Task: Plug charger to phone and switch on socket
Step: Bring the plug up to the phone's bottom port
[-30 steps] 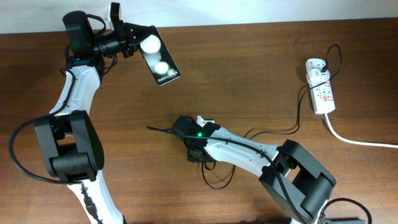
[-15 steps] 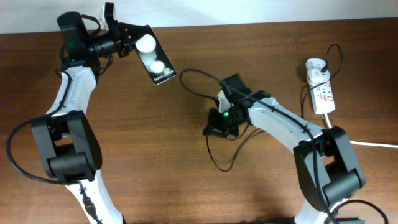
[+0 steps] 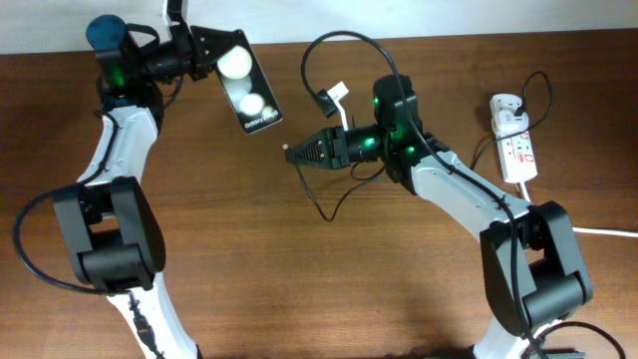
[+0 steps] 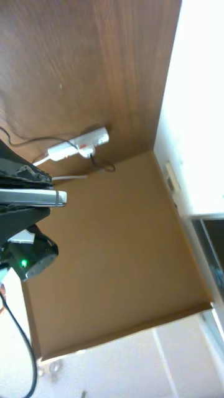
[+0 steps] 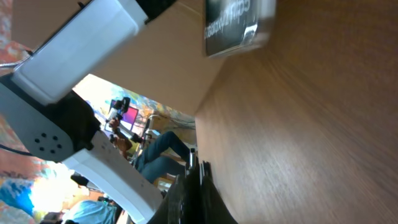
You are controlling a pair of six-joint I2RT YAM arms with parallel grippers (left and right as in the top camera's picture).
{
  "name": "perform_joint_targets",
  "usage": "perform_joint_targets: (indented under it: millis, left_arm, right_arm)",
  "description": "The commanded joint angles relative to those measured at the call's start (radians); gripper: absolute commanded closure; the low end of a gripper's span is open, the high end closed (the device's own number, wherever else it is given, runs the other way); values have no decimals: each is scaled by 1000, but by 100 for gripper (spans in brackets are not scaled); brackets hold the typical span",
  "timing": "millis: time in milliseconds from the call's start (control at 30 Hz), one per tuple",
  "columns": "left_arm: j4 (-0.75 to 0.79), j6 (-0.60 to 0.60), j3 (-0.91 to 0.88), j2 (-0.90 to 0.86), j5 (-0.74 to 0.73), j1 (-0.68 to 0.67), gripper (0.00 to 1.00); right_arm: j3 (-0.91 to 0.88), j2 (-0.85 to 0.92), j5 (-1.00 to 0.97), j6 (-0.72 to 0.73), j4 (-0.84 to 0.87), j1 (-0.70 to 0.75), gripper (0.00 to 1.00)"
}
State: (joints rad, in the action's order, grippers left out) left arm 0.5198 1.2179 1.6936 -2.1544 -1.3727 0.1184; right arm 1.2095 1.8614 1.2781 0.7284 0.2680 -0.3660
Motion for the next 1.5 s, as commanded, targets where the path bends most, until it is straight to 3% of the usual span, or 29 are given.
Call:
perform_joint_targets:
  millis: [0, 100, 333, 1467]
  left_arm:
    - [159, 282, 16, 6, 35, -29, 100]
    - [172, 346, 16, 6, 27, -32, 100]
    - [172, 337, 16, 6, 27, -32, 100]
    - [172, 341, 16, 6, 49, -60, 100]
  right_arm:
    - [14, -17, -8, 153, 90, 1, 96]
    - [14, -17, -72, 190, 119, 1, 96]
    - [14, -17, -2, 205, 301, 0, 96]
    - [14, -17, -94, 256, 297, 0, 96]
